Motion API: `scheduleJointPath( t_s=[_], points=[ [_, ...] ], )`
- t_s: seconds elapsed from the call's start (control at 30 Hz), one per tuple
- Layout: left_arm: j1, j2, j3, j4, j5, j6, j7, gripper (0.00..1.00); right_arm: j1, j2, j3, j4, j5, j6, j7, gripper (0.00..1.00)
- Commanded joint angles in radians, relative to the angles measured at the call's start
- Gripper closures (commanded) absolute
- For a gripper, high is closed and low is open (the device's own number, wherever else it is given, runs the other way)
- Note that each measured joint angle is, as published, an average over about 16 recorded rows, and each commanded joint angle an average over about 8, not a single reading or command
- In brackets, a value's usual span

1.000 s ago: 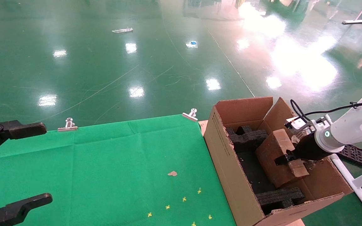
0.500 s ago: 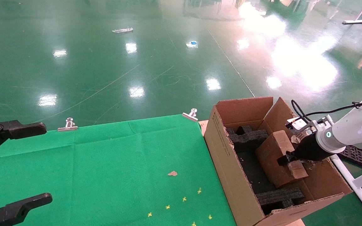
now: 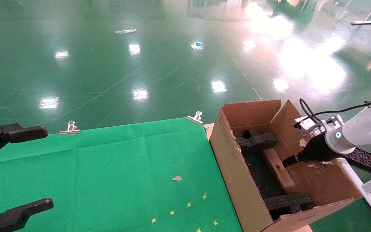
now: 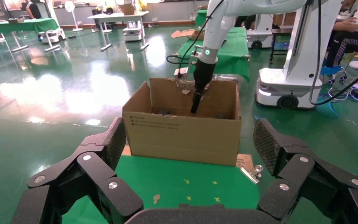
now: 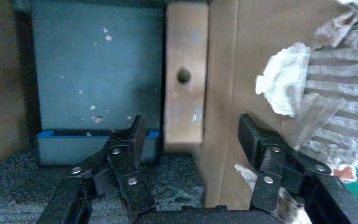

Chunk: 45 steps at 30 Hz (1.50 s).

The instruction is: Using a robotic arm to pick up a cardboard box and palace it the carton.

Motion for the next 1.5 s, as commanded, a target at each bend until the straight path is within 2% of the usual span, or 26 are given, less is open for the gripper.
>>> scheduleJointPath(
  t_s=[0.03,0.43,0.67,0.97,1.5],
  points=[
    [0.000,0.000,0.000,0.000,0.000,0.000,0.000,0.00,0.006,0.001,0.002,0.001,0.003,-0.003,-0.007,0.00],
    [0.000,0.000,0.001,0.000,-0.001,0.000,0.000,0.00,0.321,0.119,0.067,0.106,0.073,-0.092,-0.191,0.00],
    [0.000,0.000,0.001,0.000,-0.001,-0.001,0.001,0.00,0.393,0.175,0.108,0.146,0.124,-0.102,-0.225,0.00],
    [0.000,-0.001,0.001,0.001,-0.002,-0.001,0.001,0.00,0.361,0.191,0.166,0.190,0.167,-0.110,-0.228,0.00],
    [-0.001,-0.001,0.002,0.001,-0.002,-0.001,0.001,0.00,0.074,0.198,0.459,0.469,0.287,-0.190,-0.319,0.00]
  ],
)
